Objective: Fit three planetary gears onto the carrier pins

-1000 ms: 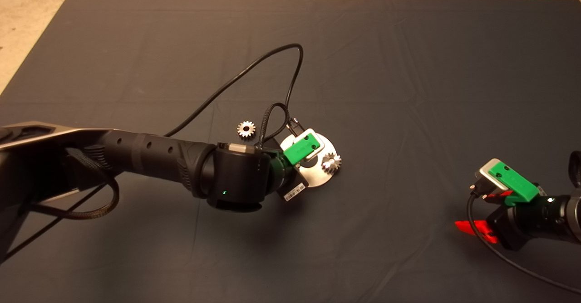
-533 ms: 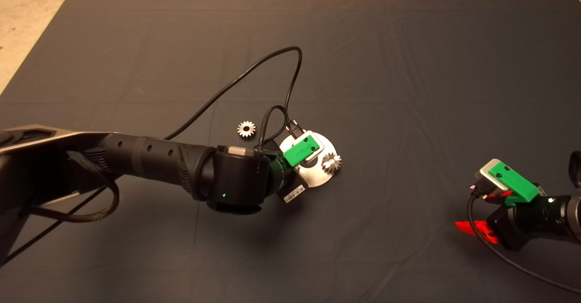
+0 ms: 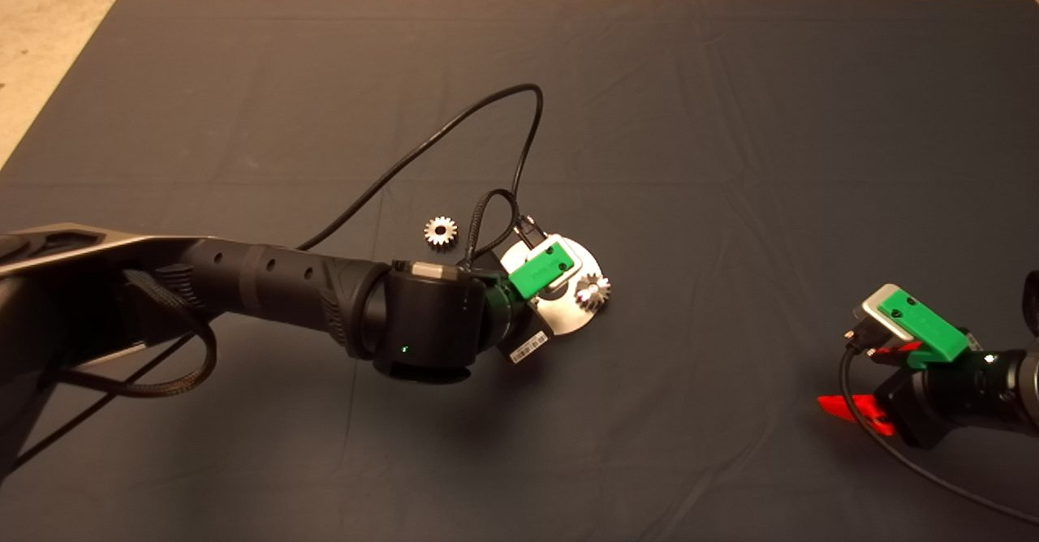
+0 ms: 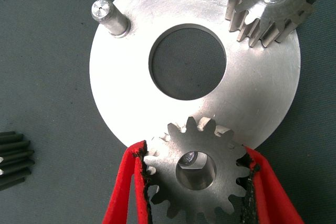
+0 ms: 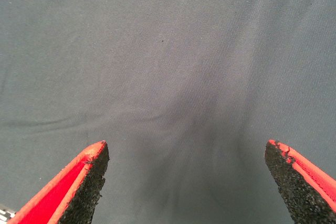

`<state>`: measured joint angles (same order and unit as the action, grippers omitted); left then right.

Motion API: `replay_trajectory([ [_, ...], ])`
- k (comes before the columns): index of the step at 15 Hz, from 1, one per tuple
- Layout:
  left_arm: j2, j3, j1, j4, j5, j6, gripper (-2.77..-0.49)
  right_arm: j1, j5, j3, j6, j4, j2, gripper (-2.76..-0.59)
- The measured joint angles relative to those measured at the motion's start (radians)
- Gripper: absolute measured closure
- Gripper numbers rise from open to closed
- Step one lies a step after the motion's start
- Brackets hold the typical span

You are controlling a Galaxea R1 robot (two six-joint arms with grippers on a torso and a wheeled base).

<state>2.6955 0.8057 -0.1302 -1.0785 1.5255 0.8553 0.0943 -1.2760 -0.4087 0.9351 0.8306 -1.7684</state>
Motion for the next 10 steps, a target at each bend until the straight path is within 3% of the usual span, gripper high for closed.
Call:
replay_trajectory([
  [10,0.003,0.013,0.0,-0.001,-0.013,0.0,-0.66,0.0,0.004,0.0,-0.011,0.0,0.013,-2.2],
])
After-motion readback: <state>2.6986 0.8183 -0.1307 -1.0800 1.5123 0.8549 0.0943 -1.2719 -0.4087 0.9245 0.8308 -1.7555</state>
